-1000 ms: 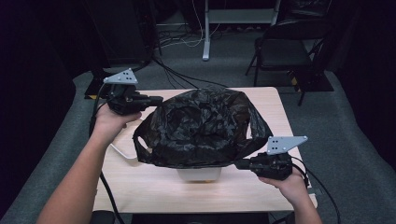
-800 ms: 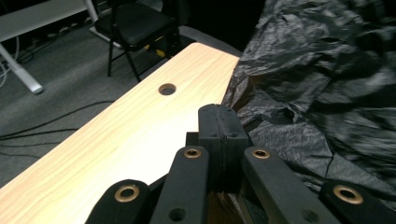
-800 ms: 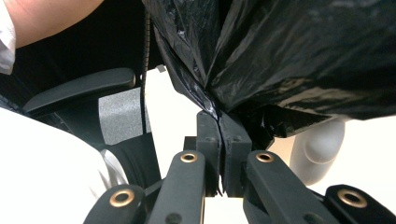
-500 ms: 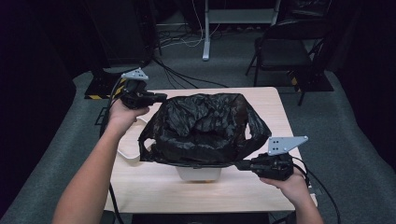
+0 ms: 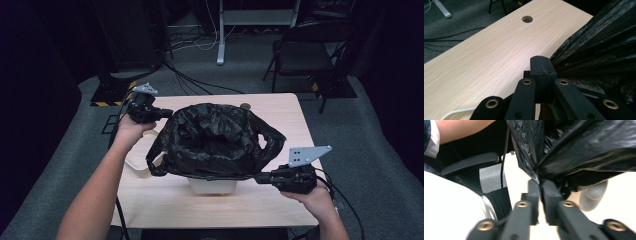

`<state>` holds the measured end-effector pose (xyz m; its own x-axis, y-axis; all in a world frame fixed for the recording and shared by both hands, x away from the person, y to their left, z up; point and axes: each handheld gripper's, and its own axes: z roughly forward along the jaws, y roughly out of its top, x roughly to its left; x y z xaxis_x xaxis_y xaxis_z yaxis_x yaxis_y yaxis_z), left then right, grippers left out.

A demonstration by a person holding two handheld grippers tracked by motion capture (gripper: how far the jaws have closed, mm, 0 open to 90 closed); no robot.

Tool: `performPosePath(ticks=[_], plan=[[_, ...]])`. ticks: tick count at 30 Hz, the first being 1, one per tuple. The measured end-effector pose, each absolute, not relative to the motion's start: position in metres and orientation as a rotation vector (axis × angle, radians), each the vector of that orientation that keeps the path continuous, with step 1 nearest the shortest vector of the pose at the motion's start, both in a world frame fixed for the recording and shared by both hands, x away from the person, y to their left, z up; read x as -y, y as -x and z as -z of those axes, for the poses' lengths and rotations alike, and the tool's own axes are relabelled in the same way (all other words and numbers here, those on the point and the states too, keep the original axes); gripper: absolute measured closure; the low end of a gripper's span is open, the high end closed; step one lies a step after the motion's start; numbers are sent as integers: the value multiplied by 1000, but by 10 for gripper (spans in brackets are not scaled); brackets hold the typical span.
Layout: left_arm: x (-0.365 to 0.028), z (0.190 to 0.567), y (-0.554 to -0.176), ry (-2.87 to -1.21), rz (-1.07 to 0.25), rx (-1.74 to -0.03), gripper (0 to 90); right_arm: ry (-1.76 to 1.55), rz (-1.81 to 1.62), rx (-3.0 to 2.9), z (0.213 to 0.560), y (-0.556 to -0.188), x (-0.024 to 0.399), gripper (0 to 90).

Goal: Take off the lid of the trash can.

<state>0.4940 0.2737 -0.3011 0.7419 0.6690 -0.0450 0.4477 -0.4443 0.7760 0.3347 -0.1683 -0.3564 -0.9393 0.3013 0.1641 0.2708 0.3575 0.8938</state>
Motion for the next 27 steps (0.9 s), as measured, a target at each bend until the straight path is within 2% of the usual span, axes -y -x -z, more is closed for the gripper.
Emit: performPosePath(ticks=[2,4,12,15,21,24,27], plan=[[-277,298,-489,-2086,-356,-822,891,-561,-1704,-2547,354,-335,172,754],[-280,292,-484,-2063,-362,-814,825,-575,-1714,-2533,351,-333,175,713],[-284,271,-463,-2016,-361,-751,580,-582,-1727,-2476,337,-324,193,693],[-281,261,-453,-2008,-343,-715,536,-604,-1724,-2452,332,-322,199,690],[-278,244,-432,-1981,-281,-657,507,-618,-1707,-2362,313,-313,215,662],[-275,241,-421,-1987,-212,-621,482,-634,-1659,-2354,300,-317,216,644],[-270,241,-415,-1998,-204,-605,470,-631,-1624,-2364,290,-324,209,630]])
